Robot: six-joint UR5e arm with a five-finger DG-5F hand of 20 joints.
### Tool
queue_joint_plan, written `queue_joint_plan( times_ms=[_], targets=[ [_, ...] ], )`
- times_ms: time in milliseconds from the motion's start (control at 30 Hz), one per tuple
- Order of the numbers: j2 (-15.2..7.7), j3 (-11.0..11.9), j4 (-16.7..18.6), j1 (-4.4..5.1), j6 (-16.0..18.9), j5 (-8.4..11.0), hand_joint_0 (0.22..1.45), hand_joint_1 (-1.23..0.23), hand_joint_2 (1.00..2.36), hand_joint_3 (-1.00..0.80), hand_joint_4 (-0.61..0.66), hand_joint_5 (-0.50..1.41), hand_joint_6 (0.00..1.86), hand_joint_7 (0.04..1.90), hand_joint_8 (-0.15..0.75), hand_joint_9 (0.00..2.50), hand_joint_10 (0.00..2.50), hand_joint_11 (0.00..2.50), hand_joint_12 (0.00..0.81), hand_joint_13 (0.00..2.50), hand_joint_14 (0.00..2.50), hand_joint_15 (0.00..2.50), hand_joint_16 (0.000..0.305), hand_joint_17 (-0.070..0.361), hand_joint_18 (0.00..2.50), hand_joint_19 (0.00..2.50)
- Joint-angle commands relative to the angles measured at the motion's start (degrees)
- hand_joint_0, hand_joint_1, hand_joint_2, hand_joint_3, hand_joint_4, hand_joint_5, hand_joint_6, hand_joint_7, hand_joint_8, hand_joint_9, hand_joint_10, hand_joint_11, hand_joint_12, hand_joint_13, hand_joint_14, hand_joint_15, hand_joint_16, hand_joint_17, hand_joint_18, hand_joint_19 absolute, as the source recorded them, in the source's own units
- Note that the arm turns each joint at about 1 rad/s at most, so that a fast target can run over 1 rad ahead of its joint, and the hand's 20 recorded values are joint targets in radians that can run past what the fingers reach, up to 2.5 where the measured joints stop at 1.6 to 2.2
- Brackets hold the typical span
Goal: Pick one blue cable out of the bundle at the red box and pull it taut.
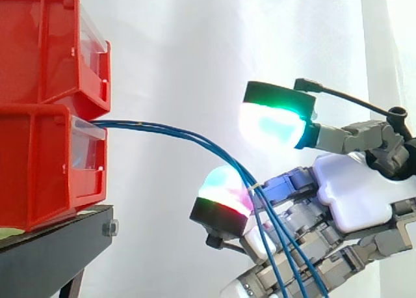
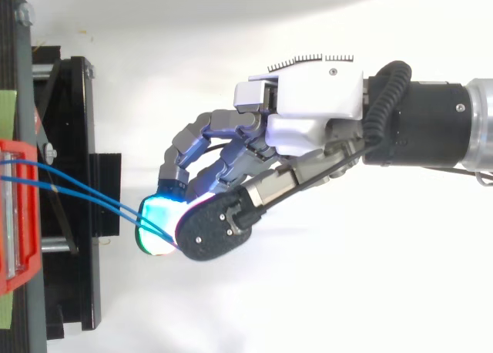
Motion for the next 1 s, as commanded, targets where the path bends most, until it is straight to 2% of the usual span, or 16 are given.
queue_joint_plan(
  times_ms=[0,100,333,400,567,733,967],
  targets=[
    [0.04,-0.05,-0.01,0.08,-0.01,-0.03,0.58,-0.8,1.0,-0.5,0.12,-0.22,0.89,0.65,0.351,0.54,0.0,0.55,0.372,0.54,0.01,0.22,0.056,0.127,0.46,0.22],
    [0.04,0.04,0.08,0.08,-0.18,-0.03,0.58,-0.9,1.0,-0.5,0.11,-0.21,0.89,0.65,0.347,0.56,0.01,0.59,0.368,0.54,0.01,0.22,0.056,0.127,0.46,0.2],
    [0.04,-0.05,0.08,0.08,-0.27,-0.03,0.54,-0.95,1.0,-0.5,0.11,-0.19,0.92,0.66,0.363,0.66,0.01,0.65,0.37,0.59,0.01,0.23,0.058,0.129,0.49,0.19],
    [0.04,-0.05,0.08,0.08,-0.27,-0.03,0.58,-0.97,1.0,-0.5,0.1,-0.19,0.92,0.67,0.356,0.69,0.0,0.7,0.361,0.61,0.01,0.25,0.055,0.124,0.52,0.19],
    [-0.05,-0.05,0.08,0.08,-0.27,-0.03,0.72,-0.91,1.0,-0.5,0.04,-0.18,0.94,0.72,0.359,0.76,0.01,0.75,0.357,0.65,0.01,0.26,0.053,0.12,0.55,0.2],
    [0.04,-0.05,0.08,0.08,-0.27,-0.03,0.75,-0.88,1.0,-0.46,-0.03,-0.19,0.95,0.84,0.357,0.77,0.01,0.77,0.357,0.67,0.01,0.27,0.053,0.12,0.56,0.21],
    [0.04,-0.05,0.08,0.08,-0.27,-0.03,0.74,-0.85,1.0,-0.43,-0.06,-0.2,0.97,0.88,0.36,0.8,0.0,0.78,0.356,0.68,0.01,0.29,0.053,0.119,0.56,0.23]
  ],
)
